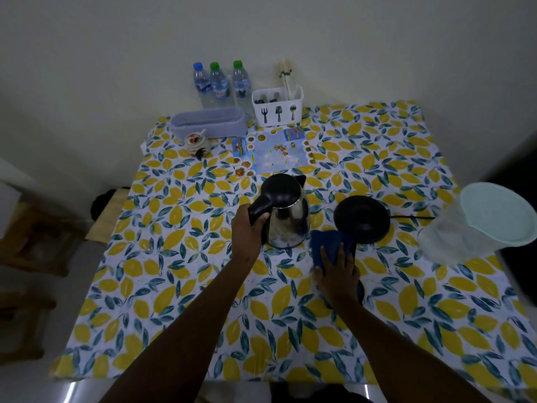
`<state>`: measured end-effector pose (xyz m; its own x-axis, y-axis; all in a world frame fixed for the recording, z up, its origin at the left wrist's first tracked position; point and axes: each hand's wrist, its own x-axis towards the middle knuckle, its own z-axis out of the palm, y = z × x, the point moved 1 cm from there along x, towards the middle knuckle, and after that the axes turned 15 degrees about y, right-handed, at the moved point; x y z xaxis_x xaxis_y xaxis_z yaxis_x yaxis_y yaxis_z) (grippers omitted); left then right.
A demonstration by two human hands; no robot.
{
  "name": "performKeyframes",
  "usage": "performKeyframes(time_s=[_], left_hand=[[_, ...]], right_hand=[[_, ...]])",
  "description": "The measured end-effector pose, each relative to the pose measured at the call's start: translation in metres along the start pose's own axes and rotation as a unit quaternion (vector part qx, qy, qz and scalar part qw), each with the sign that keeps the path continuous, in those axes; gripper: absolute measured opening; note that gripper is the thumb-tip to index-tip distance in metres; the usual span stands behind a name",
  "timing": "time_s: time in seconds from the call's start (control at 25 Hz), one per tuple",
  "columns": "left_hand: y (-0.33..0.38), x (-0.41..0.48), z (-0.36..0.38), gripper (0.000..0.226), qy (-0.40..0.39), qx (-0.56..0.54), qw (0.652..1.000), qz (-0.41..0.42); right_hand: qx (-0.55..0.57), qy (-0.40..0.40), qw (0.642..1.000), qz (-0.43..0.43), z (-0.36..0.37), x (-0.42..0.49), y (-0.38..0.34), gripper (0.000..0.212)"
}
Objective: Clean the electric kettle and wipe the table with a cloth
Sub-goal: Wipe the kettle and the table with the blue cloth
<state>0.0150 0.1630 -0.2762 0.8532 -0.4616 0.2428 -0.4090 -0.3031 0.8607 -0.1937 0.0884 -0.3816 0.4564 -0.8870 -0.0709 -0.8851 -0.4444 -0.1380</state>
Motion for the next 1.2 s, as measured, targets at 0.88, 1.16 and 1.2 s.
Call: performKeyframes(time_s=[0.88, 1.16, 1.2], left_hand=[[-0.152, -0.138, -0.074, 0.064, -0.276, 0.379, 0.883, -0.018], [-0.162, -0.142, -0.101, 0.061, -0.258, 0.405, 0.877, 0.002], [-0.163, -0.147, -0.104, 0.064, -0.264, 0.402, 0.876, -0.003]], right_hand=[[0.014, -0.04, 0.967, -0.251, 0.038, -0.089, -0.07, 0.053], [0.012, -0.04, 0.982, -0.186, 0.039, -0.05, -0.105, 0.055], [0.016, -0.05, 0.98, -0.192, 0.04, -0.059, -0.116, 0.057]])
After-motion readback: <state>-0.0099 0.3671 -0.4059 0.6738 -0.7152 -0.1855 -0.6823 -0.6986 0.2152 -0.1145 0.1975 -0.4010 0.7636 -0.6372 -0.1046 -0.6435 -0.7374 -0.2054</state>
